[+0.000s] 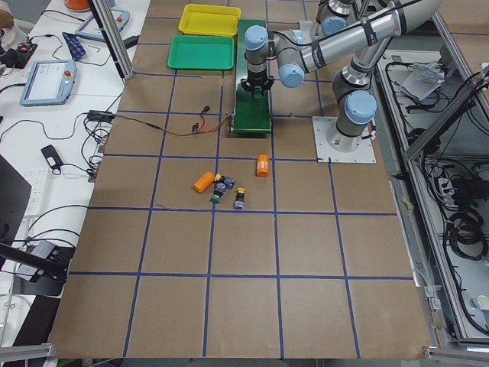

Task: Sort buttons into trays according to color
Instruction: 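Carry the green button to the belt and release it with the left gripper, then reach the left gripper to an orange cylinder and grasp it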

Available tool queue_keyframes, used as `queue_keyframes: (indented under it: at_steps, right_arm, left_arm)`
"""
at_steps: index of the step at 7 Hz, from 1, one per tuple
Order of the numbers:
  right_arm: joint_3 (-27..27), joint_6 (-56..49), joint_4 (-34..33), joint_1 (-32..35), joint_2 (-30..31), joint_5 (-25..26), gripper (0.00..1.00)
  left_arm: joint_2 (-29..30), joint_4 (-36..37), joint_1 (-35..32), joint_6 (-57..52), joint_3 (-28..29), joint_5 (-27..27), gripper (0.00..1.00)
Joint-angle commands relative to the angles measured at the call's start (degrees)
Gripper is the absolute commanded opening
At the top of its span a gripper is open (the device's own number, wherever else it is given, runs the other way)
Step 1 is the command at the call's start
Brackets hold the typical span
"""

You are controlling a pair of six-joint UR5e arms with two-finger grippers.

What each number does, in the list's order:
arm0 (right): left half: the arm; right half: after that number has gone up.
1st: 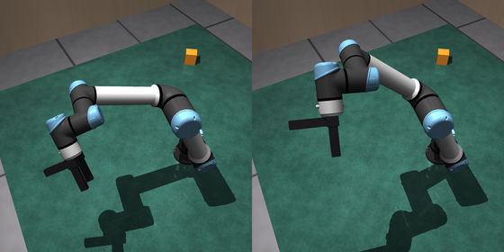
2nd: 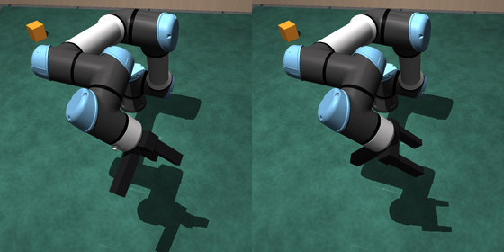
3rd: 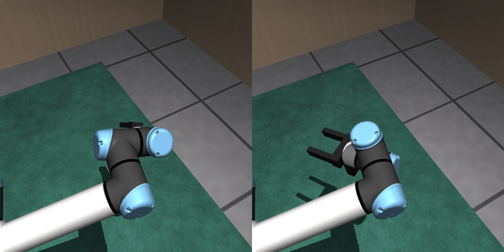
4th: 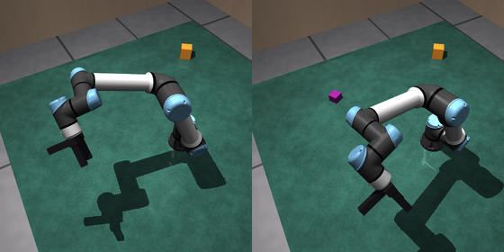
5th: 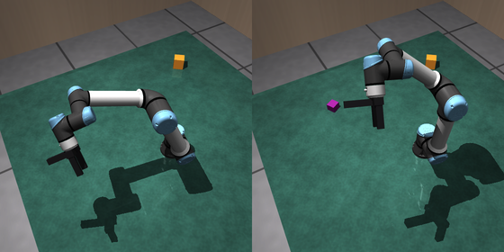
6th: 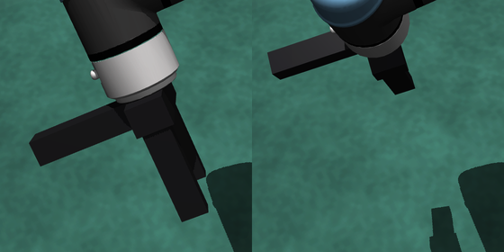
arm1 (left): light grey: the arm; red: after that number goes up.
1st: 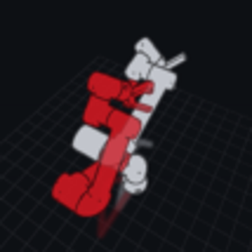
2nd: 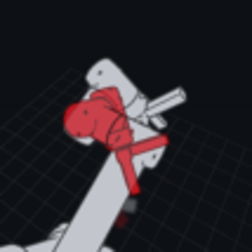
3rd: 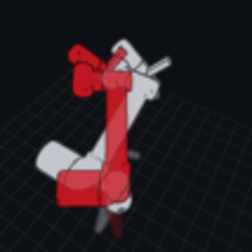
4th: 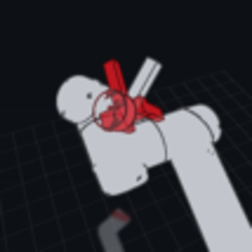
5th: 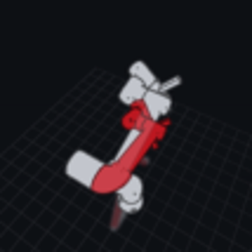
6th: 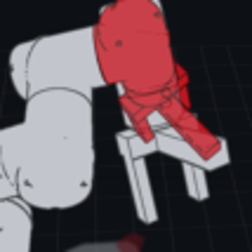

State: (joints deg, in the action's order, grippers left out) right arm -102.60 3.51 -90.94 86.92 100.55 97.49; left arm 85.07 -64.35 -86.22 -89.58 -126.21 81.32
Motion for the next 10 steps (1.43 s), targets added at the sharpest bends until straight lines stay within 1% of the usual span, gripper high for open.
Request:
queue_keyframes:
  at_steps: [1, 2, 3, 4, 5, 6, 7, 8, 10]
  right_arm:
    - [-0.06, 0.01, -0.02, 0.0, 0.0, 0.06, 1.0]
    - [-0.06, 0.01, -0.02, 0.0, 0.0, 0.06, 1.0]
    - [-0.06, 0.01, -0.2, 0.0, 0.0, -0.02, 1.0]
    - [-0.06, 0.01, -0.03, 0.0, 0.0, 0.06, 1.0]
    - [-0.06, 0.09, 0.06, 0.09, 0.09, -0.02, 1.0]
    - [-0.06, 0.09, -0.02, 0.0, 0.0, -0.02, 1.0]
    - [-0.06, 0.09, -0.28, 0.09, 0.0, -0.02, 1.0]
    - [-0.06, 0.09, -0.55, 0.09, 0.0, -0.02, 1.0]
    - [-0.06, 0.09, -0.28, 0.0, 0.0, -0.02, 1.0]
  left_arm:
    - [-0.26, 4.11, 2.01, 1.07, -0.26, 0.41, 1.0]
    - [-0.69, 6.14, 6.29, 1.68, 0.52, 2.85, 1.0]
    - [-0.7, 6.25, 13.55, 1.69, 0.79, 4.18, 1.0]
    - [-0.7, 5.47, 20.15, 0.65, 0.53, 4.11, 1.0]
    - [-0.61, 5.03, 24.57, -0.93, -0.34, 4.37, 1.0]
    - [-0.18, 4.5, 29.22, -2.25, -1.57, 10.63, 1.0]
    - [1.31, 4.84, 33.45, -5.83, -2.19, 12.52, 1.0]
    - [1.93, 5.11, 34.88, -9.35, -2.72, 12.54, 1.0]
    - [4.21, 5.81, 34.9, -9.3, -2.9, 12.28, 1.0]
